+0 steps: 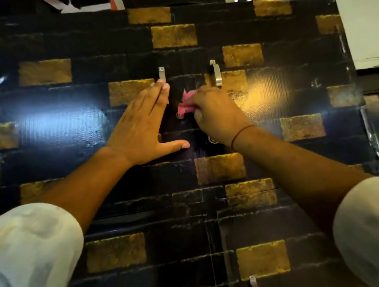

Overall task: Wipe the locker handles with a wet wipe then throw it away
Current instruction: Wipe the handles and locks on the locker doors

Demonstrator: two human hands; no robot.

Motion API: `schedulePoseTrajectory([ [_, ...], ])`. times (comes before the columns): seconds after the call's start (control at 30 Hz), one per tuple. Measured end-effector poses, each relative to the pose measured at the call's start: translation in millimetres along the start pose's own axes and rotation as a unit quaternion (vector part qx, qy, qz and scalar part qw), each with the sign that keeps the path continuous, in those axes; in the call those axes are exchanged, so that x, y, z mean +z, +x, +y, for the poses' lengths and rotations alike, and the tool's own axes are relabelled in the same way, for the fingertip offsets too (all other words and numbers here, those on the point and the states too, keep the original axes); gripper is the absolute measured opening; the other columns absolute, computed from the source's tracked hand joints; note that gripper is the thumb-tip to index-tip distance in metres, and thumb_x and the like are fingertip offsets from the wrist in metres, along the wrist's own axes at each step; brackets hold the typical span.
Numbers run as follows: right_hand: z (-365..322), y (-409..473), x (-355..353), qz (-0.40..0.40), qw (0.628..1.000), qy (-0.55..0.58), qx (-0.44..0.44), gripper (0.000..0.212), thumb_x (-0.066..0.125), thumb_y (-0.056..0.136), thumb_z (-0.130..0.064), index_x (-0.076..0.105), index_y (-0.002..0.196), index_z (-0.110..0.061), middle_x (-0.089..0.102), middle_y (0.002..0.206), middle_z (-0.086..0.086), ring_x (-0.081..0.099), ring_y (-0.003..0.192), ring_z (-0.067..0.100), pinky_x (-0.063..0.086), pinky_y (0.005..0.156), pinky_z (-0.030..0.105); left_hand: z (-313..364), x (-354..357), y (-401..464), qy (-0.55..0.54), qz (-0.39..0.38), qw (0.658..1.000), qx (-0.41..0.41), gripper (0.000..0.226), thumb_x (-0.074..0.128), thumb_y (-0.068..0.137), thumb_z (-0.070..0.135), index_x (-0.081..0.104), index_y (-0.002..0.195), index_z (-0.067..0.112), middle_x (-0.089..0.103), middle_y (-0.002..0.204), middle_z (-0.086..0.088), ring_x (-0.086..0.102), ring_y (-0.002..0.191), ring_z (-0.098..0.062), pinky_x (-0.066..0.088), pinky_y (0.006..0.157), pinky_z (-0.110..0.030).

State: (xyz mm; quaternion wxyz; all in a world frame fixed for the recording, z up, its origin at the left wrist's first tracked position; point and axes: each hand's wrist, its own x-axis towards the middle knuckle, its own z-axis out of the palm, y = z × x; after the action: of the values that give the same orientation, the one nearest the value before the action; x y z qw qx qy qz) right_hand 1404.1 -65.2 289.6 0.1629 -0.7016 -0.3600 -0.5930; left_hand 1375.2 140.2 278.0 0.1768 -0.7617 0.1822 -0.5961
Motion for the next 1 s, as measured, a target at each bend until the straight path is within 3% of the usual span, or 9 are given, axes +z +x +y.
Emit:
schedulePoseTrajectory([
  [0.1, -2.8, -1.8, -7.2, -0.003, 0.987, 0.145, 0.076, 0.027, 0.059, 0.091, -0.003, 0.075, 0.109, -0.016, 0.072, 0.115, 0.000, 0.058, 0.103, 0.000, 0.042, 0.094, 0.006, 4.3, -11.7, -5.1, -0.063, 0.011, 0.998, -0.030, 0.107, 0.050, 0.085, 0.076, 0.019, 0.162, 0.007, 0.031, 0.160, -0.013, 0.035, 0.145, -0.028, 0.033, 0.120, -0.041],
  [0.3, -10.1, -31.9, -10.8, -0.081, 0.973, 0.210, 0.049, 0.018, 0.067, 0.087, -0.008, 0.075, 0.100, -0.017, 0.072, 0.099, -0.003, 0.065, 0.095, 0.010, 0.052, 0.091, 0.028, 46.0, -28.2, -4.8, -0.191, -0.026, 0.979, -0.064, 0.050, 0.066, 0.097, 0.028, 0.056, 0.145, 0.017, 0.064, 0.125, -0.007, 0.061, 0.112, -0.022, 0.051, 0.094, -0.038],
  [0.5, -26.0, -101.4, -7.0, 0.016, 0.948, 0.287, 0.134, 0.006, 0.073, 0.085, -0.010, 0.069, 0.088, -0.014, 0.068, 0.087, -0.003, 0.064, 0.080, 0.010, 0.057, 0.074, 0.027, 92.7, -37.7, -42.2, -0.342, -0.041, 0.911, -0.228, 0.013, 0.073, 0.095, 0.020, 0.078, 0.105, 0.014, 0.077, 0.087, -0.006, 0.071, 0.073, -0.013, 0.061, 0.075, -0.043],
  [0.6, -45.3, -161.1, -1.4, 0.043, 0.948, 0.276, 0.152, 0.013, 0.067, 0.082, -0.001, 0.069, 0.084, -0.014, 0.069, 0.085, -0.003, 0.062, 0.077, 0.008, 0.049, 0.072, 0.015, 123.3, -33.9, -90.5, -0.382, -0.043, 0.881, -0.278, 0.004, 0.078, 0.090, 0.015, 0.078, 0.094, 0.014, 0.077, 0.081, -0.002, 0.071, 0.070, -0.011, 0.062, 0.072, -0.040],
  [0.67, -60.3, -205.7, 10.7, 0.022, 0.937, 0.293, 0.192, 0.019, 0.063, 0.081, 0.002, 0.070, 0.084, -0.016, 0.069, 0.086, -0.004, 0.064, 0.081, 0.010, 0.052, 0.078, 0.023, 140.4, -27.0, -132.8, -0.373, -0.048, 0.885, -0.276, 0.011, 0.083, 0.083, 0.014, 0.077, 0.084, 0.024, 0.076, 0.080, 0.007, 0.069, 0.071, -0.001, 0.060, 0.073, -0.033],
  [0.77, -83.0, -261.9, 35.2, -0.051, 0.880, 0.388, 0.268, 0.015, 0.064, 0.089, -0.007, 0.073, 0.093, -0.018, 0.073, 0.097, -0.004, 0.068, 0.094, 0.011, 0.055, 0.090, 0.037, 163.1, -14.7, -190.2, -0.376, -0.071, 0.888, -0.253, 0.014, 0.081, 0.078, 0.009, 0.075, 0.082, 0.021, 0.076, 0.092, 0.002, 0.069, 0.085, 0.002, 0.056, 0.078, -0.022],
  [0.83, -98.7, -288.5, 43.5, -0.085, 0.799, 0.488, 0.342, 0.015, 0.061, 0.097, -0.019, 0.075, 0.097, -0.013, 0.075, 0.103, 0.002, 0.069, 0.101, 0.016, 0.056, 0.093, 0.040, 173.8, -6.7, -220.7, -0.372, -0.080, 0.891, -0.247, 0.019, 0.080, 0.077, -0.002, 0.075, 0.080, 0.015, 0.075, 0.098, 0.000, 0.064, 0.091, 0.013, 0.049, 0.081, -0.008],
  [0.93, -116.0, -310.3, 49.0, -0.100, 0.668, 0.588, 0.445, 0.019, 0.058, 0.100, -0.015, 0.072, 0.102, -0.002, 0.074, 0.106, 0.009, 0.070, 0.096, 0.019, 0.060, 0.086, 0.036, 184.0, 5.4, -252.6, -0.368, -0.074, 0.895, -0.243, 0.018, 0.079, 0.078, -0.006, 0.073, 0.080, 0.011, 0.074, 0.101, 0.002, 0.061, 0.097, 0.018, 0.047, 0.084, -0.004],
  [1.0, -119.5, -315.2, 51.4, -0.083, 0.662, 0.588, 0.457, 0.012, 0.061, 0.096, -0.005, 0.071, 0.102, -0.003, 0.073, 0.106, 0.003, 0.072, 0.095, 0.015, 0.061, 0.081, 0.034, 186.2, 10.3, -262.9, -0.359, -0.071, 0.900, -0.237, 0.017, 0.080, 0.079, -0.006, 0.072, 0.081, 0.009, 0.071, 0.100, 0.004, 0.061, 0.098, 0.010, 0.049, 0.083, -0.005],
])
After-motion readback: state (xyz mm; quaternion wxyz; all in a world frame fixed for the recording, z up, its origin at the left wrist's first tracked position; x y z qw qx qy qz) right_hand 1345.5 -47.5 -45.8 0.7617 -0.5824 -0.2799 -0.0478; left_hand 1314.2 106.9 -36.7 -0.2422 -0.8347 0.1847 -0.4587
